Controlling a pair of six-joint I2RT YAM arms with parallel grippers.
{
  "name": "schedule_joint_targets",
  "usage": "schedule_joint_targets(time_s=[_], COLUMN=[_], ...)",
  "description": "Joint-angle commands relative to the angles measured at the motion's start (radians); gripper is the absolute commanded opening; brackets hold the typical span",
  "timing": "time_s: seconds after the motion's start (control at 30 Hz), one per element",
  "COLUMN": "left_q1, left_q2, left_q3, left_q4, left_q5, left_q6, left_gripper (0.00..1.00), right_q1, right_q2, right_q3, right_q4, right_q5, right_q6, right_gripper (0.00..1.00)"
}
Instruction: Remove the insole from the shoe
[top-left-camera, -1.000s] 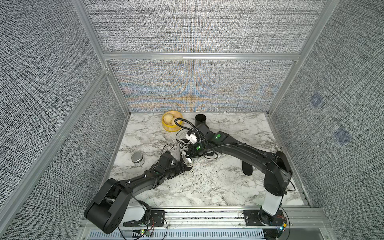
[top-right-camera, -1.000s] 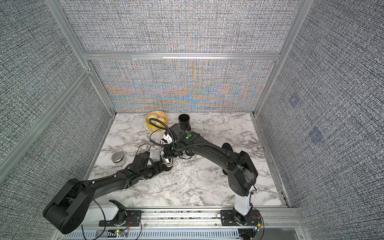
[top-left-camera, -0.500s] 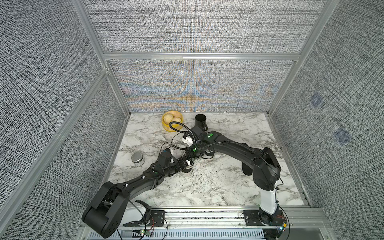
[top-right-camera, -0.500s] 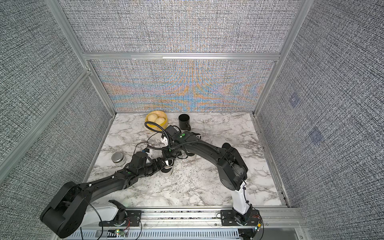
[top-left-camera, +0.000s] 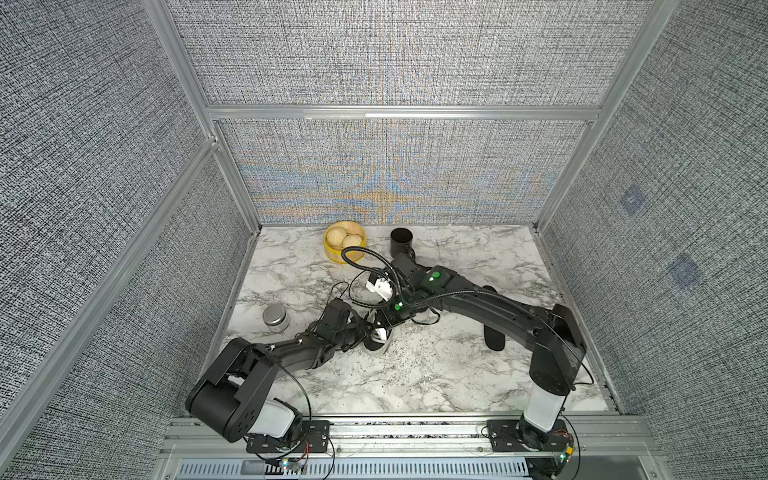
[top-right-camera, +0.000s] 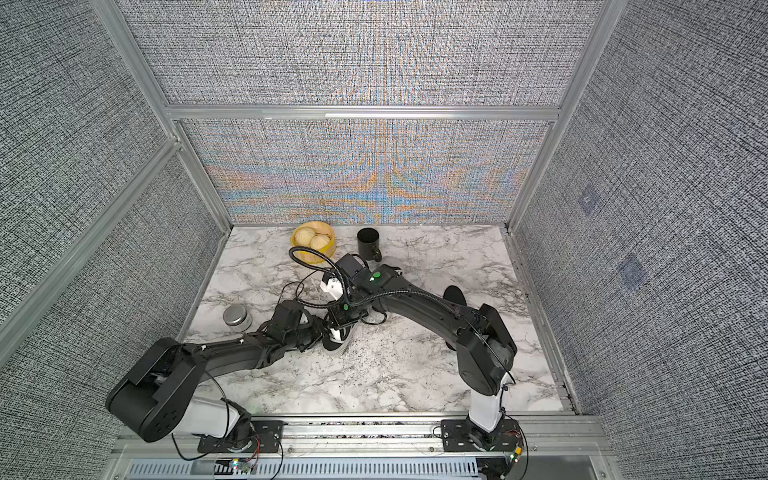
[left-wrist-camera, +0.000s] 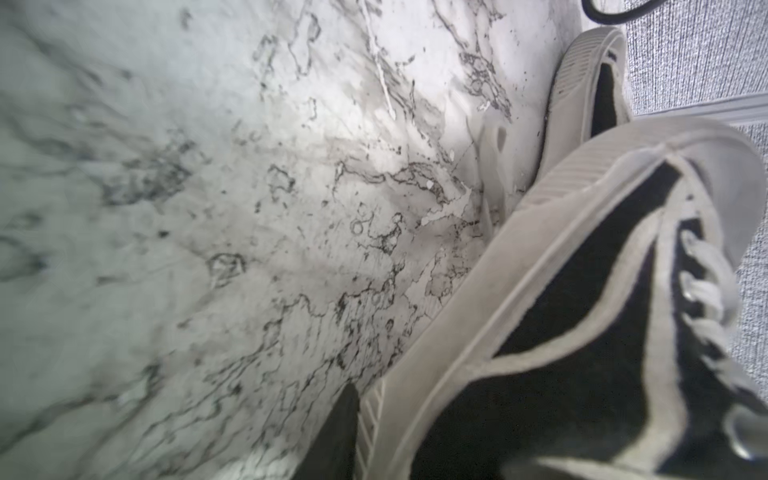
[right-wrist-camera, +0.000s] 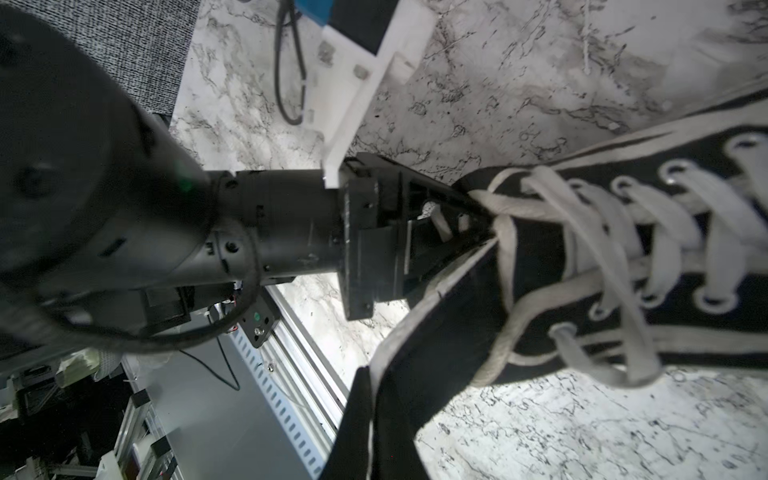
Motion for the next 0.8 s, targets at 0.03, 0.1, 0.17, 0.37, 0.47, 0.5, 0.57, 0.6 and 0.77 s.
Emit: schedule_joint_targets(time_s=[0.03, 0.1, 0.17, 0.37, 0.47, 0.5, 0.57, 0.6, 0.77], left_q1=[0.001, 0.001, 0.002, 0.002, 0.002, 0.002, 0.002, 0.002, 0.001], left_q2=[0.037, 0.040, 0.035, -0.010, 0.005, 0.020, 0.055, 0.077, 0.150], left_q3=[0.021, 0.023, 0.024, 0.061, 0.127, 0.143, 0.172, 0.187, 0.264], left_q4=[0.048, 0.051, 0.053, -0.108, -0.240, -0.254, -0.263, -0.263, -0.274], left_q5=[-0.030, -0.036, -0.037, -0.133, -0.203, -0.213, -0.223, -0.218, -0.195], left_q6=[-0.108, -0.141, -0.166, -0.184, -0.154, -0.150, -0.153, -0.153, -0.130], left_gripper=[0.20, 0.15, 0.11, 0.00, 0.00, 0.00, 0.00, 0.00, 0.00], right_q1=[0.016, 0.014, 0.019, 0.059, 0.071, 0.071, 0.070, 0.070, 0.067], right_q2=[-0.037, -0.027, -0.006, -0.016, -0.077, -0.104, -0.176, -0.212, -0.380], right_q3=[-0.045, -0.059, -0.062, -0.080, -0.140, -0.165, -0.210, -0.231, -0.328], right_q4=[0.063, 0.067, 0.082, 0.068, 0.008, -0.007, -0.028, -0.042, -0.108], right_q5=[-0.198, -0.172, -0.174, -0.224, -0.210, -0.196, -0.156, -0.124, 0.103], right_q6=[-0.005, -0.003, 0.002, -0.039, -0.096, -0.109, -0.121, -0.125, -0.099], right_gripper=[0.00, 0.00, 0.00, 0.01, 0.01, 0.01, 0.01, 0.01, 0.00])
